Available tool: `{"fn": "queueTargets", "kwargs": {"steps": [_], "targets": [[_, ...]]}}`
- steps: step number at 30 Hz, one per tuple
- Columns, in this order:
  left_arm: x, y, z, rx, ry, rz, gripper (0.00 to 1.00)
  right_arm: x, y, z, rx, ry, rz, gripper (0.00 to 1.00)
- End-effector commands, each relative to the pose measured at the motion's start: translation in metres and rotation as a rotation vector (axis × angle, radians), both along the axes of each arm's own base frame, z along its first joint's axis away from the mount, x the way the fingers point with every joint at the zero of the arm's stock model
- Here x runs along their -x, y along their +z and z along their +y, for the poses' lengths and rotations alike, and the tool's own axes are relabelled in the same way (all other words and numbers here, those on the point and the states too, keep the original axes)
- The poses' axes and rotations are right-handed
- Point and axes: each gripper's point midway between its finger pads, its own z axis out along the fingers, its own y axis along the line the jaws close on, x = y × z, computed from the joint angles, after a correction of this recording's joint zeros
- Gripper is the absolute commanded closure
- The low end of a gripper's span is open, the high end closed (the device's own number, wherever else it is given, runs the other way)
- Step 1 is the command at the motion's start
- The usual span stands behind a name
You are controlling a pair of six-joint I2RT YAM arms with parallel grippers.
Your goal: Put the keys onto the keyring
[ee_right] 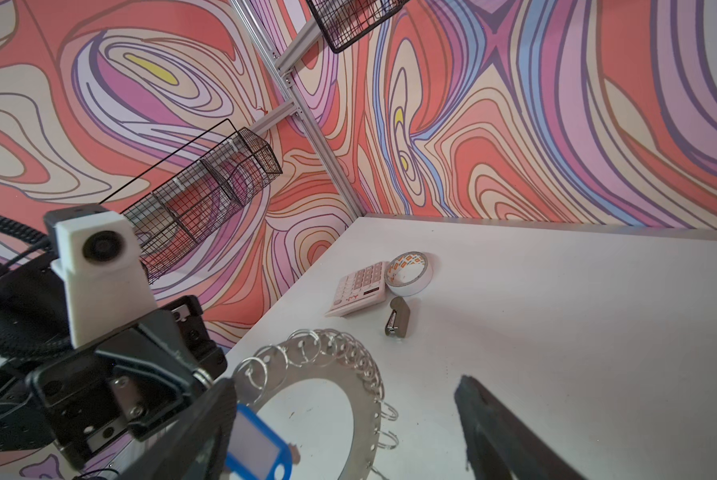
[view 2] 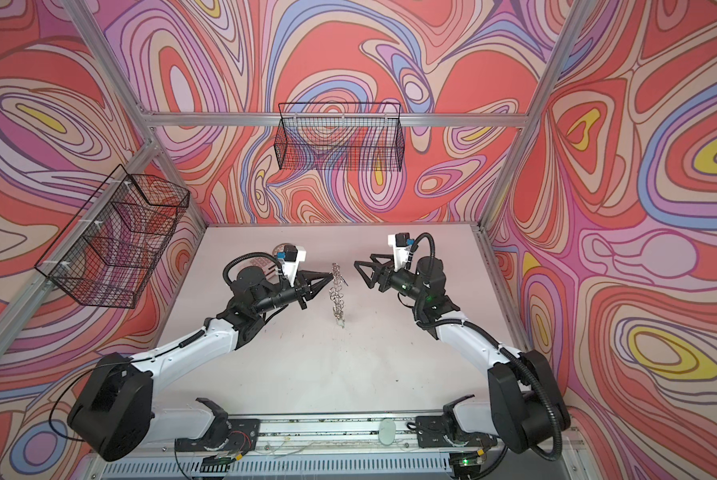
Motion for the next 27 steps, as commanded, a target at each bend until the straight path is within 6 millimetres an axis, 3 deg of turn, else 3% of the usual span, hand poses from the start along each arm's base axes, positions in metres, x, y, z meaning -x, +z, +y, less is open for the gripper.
{"fn": "queueTargets", "kwargs": {"steps": [1,6,12,27], "targets": [[0.006,0.045,-0.002,0.104,-0.083,-0.088,1.00,0.000,0.008,0.005,-0.004,0.039,-0.013,0.16],[0.002,0.047,-0.004,0.116,-0.124,-0.078,1.00,-0.002,0.005,0.009,0.012,0.056,-0.020,0.20],[0.000,0.052,-0.007,0.136,-0.180,-0.068,1.00,0.001,0.006,0.020,0.021,0.146,-0.012,0.39],[-0.001,0.042,-0.014,0.141,-0.240,-0.030,1.00,0.018,0.016,0.044,-0.014,0.320,-0.024,0.60]]}}
